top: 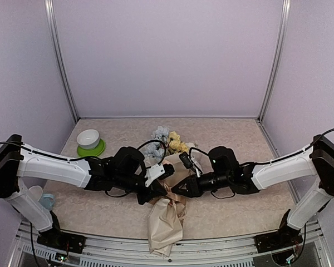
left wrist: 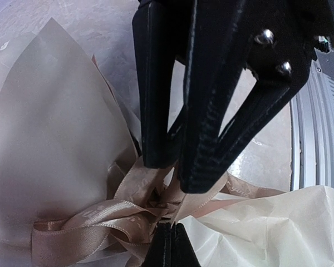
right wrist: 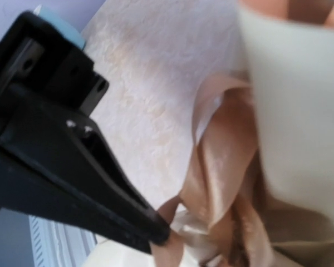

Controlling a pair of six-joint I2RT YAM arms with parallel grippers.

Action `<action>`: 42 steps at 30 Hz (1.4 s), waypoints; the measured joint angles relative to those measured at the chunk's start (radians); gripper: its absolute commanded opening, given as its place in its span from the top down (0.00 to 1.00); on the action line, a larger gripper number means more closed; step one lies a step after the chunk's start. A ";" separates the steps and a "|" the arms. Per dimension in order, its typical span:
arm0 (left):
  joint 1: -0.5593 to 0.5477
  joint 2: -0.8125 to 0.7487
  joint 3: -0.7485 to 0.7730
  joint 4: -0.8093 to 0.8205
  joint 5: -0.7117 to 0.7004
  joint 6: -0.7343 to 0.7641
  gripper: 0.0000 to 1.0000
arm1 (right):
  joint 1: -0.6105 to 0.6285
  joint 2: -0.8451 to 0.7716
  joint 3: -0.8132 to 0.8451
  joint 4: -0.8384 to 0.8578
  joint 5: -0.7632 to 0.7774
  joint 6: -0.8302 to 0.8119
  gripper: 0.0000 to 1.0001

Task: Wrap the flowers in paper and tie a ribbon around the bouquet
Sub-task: Cross the half-tied ribbon over the folded bouquet.

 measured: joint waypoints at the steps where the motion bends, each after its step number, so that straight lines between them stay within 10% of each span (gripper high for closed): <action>1: 0.001 0.000 -0.007 0.012 0.007 -0.010 1.00 | 0.006 0.006 0.000 0.003 -0.003 0.000 0.79; 29: 0.028 -0.051 -0.097 0.148 0.091 -0.095 1.00 | 0.052 0.053 0.005 -0.033 0.025 0.032 1.00; 42: -0.009 -0.050 -0.143 0.237 0.018 -0.134 0.64 | 0.062 0.053 0.006 0.031 0.032 0.123 1.00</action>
